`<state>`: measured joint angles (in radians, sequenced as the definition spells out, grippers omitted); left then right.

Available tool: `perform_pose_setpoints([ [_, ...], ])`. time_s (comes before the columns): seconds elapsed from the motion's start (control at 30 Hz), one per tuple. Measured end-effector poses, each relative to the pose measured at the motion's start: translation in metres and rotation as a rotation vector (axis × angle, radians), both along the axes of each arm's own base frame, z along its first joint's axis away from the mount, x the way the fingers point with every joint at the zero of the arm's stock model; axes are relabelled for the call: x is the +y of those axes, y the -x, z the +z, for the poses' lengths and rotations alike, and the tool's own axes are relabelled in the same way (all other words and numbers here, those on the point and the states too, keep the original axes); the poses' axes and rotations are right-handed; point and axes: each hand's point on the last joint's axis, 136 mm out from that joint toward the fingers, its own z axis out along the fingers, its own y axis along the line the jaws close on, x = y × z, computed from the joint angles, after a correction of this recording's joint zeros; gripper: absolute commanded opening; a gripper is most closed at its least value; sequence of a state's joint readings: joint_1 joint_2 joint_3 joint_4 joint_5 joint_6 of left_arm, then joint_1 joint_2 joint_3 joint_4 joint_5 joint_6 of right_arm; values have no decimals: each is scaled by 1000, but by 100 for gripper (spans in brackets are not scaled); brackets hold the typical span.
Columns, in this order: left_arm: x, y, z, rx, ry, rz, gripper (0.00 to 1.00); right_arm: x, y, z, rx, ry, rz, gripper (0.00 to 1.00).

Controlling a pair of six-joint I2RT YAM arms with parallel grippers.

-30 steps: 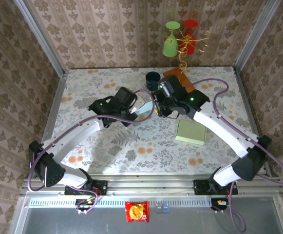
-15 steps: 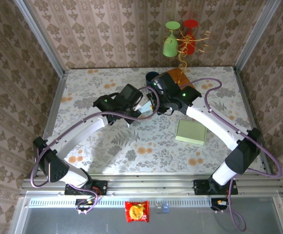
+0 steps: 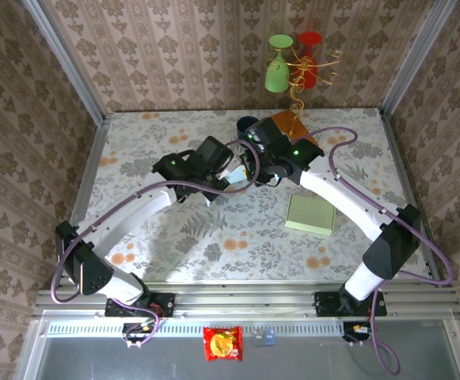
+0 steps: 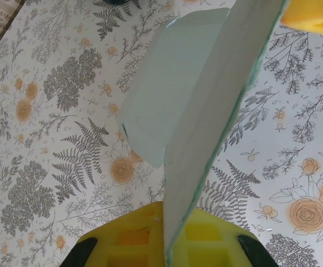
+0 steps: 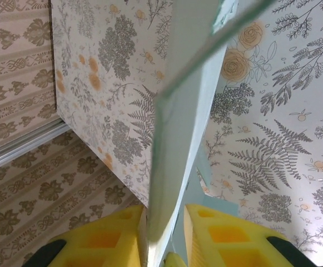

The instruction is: Fold the paper box

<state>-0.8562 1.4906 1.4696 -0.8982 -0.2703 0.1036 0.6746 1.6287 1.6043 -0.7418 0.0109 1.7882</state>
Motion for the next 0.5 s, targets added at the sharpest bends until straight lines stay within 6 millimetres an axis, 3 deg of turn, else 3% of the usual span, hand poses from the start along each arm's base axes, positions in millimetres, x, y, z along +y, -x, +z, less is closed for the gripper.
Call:
perform_pose_setpoints([
  [0.27,-2,-1,3,-5,4,-2,0,0,-3,-4,9,4,-3,25],
  [0.5,-1,0,3,-2,2,-3,0,1,-4,-5,11,0,-3,12],
])
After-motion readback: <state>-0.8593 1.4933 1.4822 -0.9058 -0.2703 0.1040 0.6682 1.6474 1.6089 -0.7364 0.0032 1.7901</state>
